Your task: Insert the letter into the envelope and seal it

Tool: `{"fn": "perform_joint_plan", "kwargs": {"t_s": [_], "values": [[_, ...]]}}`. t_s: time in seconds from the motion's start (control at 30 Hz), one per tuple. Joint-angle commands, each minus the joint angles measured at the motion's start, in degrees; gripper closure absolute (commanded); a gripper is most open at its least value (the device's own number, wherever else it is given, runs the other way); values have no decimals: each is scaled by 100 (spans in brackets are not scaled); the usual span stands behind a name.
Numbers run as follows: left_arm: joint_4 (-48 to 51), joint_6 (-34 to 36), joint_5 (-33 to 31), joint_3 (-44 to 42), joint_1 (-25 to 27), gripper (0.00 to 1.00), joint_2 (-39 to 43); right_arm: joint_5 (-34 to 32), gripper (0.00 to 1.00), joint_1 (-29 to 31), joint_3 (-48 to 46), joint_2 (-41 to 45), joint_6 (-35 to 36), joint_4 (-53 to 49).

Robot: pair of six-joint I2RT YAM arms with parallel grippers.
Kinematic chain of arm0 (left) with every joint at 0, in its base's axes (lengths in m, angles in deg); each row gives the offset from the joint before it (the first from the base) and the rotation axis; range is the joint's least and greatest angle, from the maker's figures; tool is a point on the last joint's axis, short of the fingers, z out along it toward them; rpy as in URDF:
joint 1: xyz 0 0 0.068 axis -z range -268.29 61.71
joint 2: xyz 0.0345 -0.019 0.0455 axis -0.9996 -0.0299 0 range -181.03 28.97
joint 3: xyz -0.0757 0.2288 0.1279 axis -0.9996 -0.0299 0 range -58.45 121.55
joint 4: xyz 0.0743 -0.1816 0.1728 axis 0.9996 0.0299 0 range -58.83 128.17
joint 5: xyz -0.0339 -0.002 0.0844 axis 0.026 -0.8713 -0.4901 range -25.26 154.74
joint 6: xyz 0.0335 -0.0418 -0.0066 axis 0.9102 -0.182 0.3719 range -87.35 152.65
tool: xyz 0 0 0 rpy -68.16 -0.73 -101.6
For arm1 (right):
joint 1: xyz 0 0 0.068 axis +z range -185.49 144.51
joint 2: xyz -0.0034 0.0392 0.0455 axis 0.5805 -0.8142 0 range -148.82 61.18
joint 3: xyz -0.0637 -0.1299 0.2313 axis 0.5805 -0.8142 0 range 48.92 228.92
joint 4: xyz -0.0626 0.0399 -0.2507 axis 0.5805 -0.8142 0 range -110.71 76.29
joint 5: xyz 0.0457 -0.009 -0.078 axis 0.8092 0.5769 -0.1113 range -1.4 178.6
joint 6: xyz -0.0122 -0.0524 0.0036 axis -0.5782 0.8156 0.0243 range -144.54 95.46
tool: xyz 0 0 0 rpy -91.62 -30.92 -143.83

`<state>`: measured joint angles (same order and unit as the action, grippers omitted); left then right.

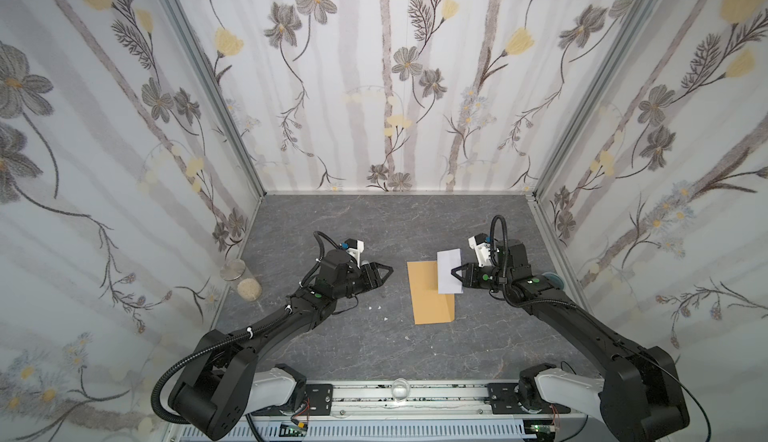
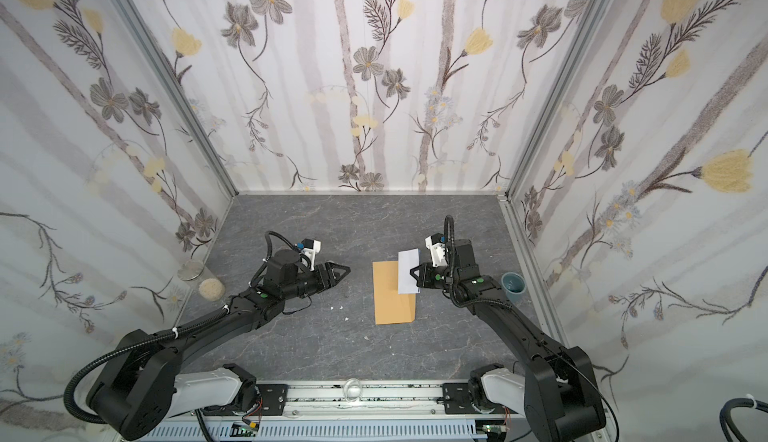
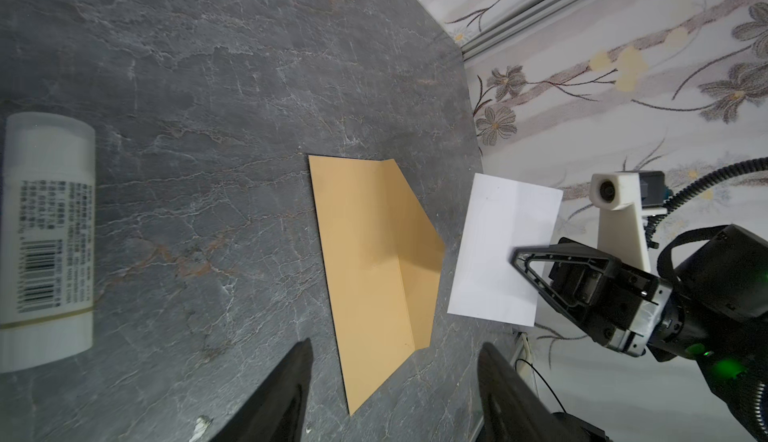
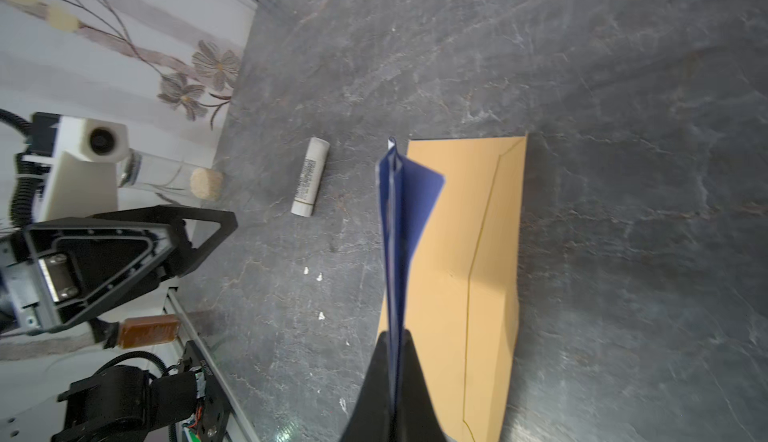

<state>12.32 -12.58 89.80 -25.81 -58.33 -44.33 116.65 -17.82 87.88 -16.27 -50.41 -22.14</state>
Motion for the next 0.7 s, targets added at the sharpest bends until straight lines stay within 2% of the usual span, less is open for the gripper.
{"fn": "perform_joint_plan", "kwargs": {"t_s": [0.0, 0.2, 0.67], "values": [[-498, -135, -458, -31, 171, 36, -251, -401, 100, 52, -94, -147, 5, -42], [-843, -257, -535, -28, 524, 38, -894, -691, 100, 250, 165, -592, 44, -196], [-1547, -429, -226, 388, 809, 44, -2248, -1164, 100, 426, 727, -1288, 205, -765]]}}
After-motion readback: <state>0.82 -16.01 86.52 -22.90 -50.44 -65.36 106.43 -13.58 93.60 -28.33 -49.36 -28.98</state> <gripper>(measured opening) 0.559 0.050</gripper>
